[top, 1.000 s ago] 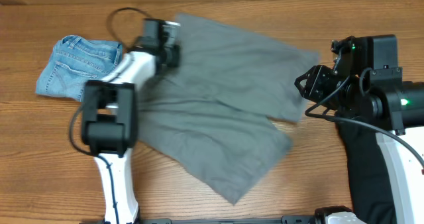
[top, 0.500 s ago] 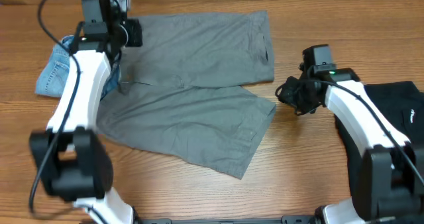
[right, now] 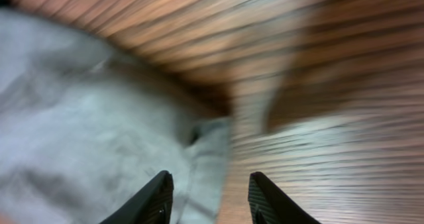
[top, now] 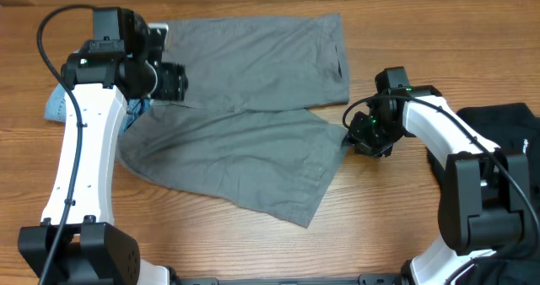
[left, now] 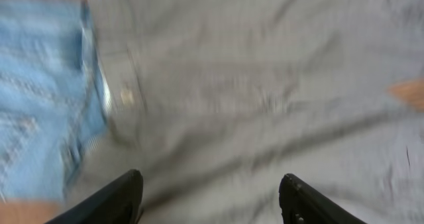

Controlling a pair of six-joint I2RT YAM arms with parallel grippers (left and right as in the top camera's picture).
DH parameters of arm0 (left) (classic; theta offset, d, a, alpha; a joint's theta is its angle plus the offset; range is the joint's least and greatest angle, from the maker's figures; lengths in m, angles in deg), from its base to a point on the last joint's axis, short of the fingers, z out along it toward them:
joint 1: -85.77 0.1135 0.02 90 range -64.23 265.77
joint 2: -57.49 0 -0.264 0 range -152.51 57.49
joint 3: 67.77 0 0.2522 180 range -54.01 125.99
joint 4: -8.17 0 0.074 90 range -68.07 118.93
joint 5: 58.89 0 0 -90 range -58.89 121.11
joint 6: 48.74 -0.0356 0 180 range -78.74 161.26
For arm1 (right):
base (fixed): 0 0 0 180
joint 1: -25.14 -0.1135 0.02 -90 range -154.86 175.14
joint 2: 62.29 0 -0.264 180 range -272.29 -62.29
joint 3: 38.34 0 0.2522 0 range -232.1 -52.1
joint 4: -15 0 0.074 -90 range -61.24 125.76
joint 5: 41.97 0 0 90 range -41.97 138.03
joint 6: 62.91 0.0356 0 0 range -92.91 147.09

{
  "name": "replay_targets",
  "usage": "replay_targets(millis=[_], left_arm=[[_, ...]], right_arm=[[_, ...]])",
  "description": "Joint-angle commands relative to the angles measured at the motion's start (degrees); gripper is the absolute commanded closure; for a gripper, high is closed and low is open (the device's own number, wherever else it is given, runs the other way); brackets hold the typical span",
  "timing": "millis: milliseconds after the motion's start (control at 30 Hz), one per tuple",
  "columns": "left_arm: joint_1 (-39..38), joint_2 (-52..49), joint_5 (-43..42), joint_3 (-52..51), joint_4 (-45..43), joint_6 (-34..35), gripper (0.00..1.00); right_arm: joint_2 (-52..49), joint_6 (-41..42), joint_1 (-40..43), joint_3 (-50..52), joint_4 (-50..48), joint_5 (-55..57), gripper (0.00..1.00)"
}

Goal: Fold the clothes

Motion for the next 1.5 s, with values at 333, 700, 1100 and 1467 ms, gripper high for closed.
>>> replay_targets(millis=[333,700,1100,1467], left_arm=[[0.11,-1.95,1.22,-17.22,-0.02,0.85,0.32],[0.11,-1.97,4.28,-29.29,-10.86,2.21,0.32],[0.11,-1.97,4.15,-29.62,-12.00,2.80,0.24],[0.11,-1.97,4.00,-29.62,-11.89,2.78,0.21]], right_arm=[[0.13,5.18,-0.26,5.97,-14.67,-1.31,0.55],[1.40,3.63,5.27,4.81,-18.71,-4.15,0.92],[2.21,-5.51,17.16,1.97,-5.92,-11.28,0.66],[2.21,-12.09,5.18,9.60,12.61,-7.76,0.60]])
